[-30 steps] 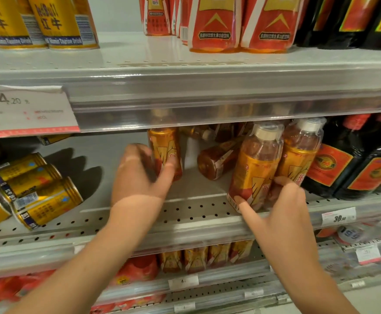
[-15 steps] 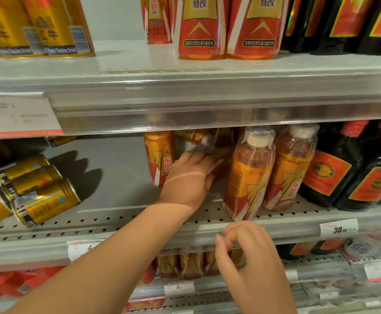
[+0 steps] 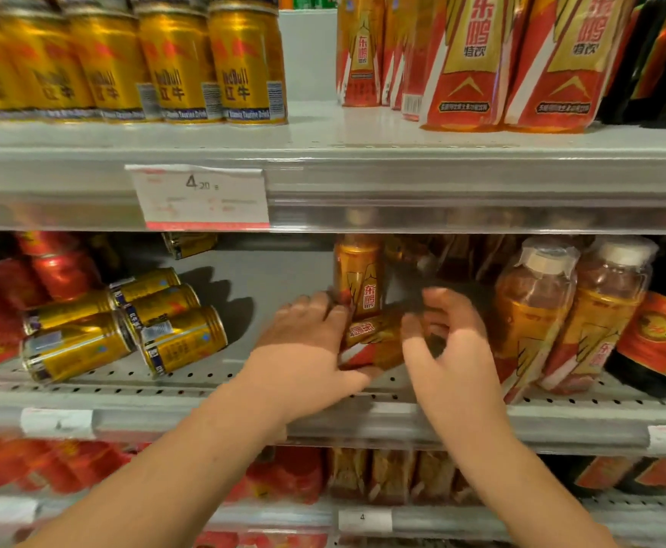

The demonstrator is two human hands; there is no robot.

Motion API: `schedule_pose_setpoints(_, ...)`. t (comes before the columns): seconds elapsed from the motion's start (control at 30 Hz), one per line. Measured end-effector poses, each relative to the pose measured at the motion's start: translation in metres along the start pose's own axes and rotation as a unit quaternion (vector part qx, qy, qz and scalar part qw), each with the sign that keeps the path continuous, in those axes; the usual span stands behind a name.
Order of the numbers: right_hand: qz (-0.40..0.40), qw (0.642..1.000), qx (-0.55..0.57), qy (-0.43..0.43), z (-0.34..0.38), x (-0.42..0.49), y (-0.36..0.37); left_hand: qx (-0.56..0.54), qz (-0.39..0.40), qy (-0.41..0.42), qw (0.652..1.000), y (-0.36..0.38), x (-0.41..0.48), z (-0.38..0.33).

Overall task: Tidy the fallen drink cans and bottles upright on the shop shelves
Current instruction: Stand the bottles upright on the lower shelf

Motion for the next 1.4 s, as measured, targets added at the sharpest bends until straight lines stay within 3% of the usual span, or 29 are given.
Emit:
schedule_pose_setpoints(0.13, -0.028, 0.998, 0.001, 0.047, -0.016, 0.021, 0.024, -0.046, 0.074, -0.019, 0.996, 0.013, 0.005, 0.019)
schedule_pose_setpoints(0.3, 0.108, 0.978, -0.085, 0.157, -0.046, 0.022, 0.077, -0.03, 0.033, -0.056, 0.997, 0.002, -0.013, 0.075)
schedule_pose_setpoints(0.47, 0.136, 0.974, 0.028, 0.179, -0.033, 0.022, 0.104, -0.103, -0.014, -0.122, 0.987, -0.006, -0.028, 0.102)
schedule_pose_setpoints(0.57, 0.139, 0.973, 0.062, 0.174, -0.03, 0.029, 0.112, -0.234, -0.029, -0.239, 0.942, 0.002, -0.033, 0.114)
schedule_pose_setpoints(0.63, 0.13, 0.98, 0.028, 0.15, -0.034, 0.038, 0.116, -0.299, -0.043, -0.288, 0.909, 0.007, -0.031, 0.115)
schedule_pose_setpoints(0.73, 0.142, 0.983, -0.054, 0.101, -0.033, 0.05, 0.128, -0.288, -0.059, -0.295, 0.909, 0.009, -0.023, 0.111)
schedule_pose_setpoints(1.0, 0.117, 0.985, -0.107, 0.064, -0.038, 0.063, 0.139, -0.345, -0.05, -0.256, 0.901, 0.011, -0.032, 0.103)
schedule_pose_setpoints(1.2, 0.154, 0.983, -0.09, 0.034, -0.037, 0.047, 0.11, -0.311, -0.034, -0.22, 0.924, 0.002, -0.051, 0.103)
schedule_pose_setpoints(1.4, 0.152, 0.983, -0.098, 0.045, -0.039, 0.039, 0.091, -0.259, -0.026, -0.263, 0.929, 0.015, -0.026, 0.107)
Point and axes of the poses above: each hand's wrist, its own x-axis towards the middle knuckle, its own y-axis out of the palm, z = x × y, the point moved 10 cm from there along x, towards the middle knuckle, and after that the axes turned 12 degrees about -z, right-handed, at the moved point
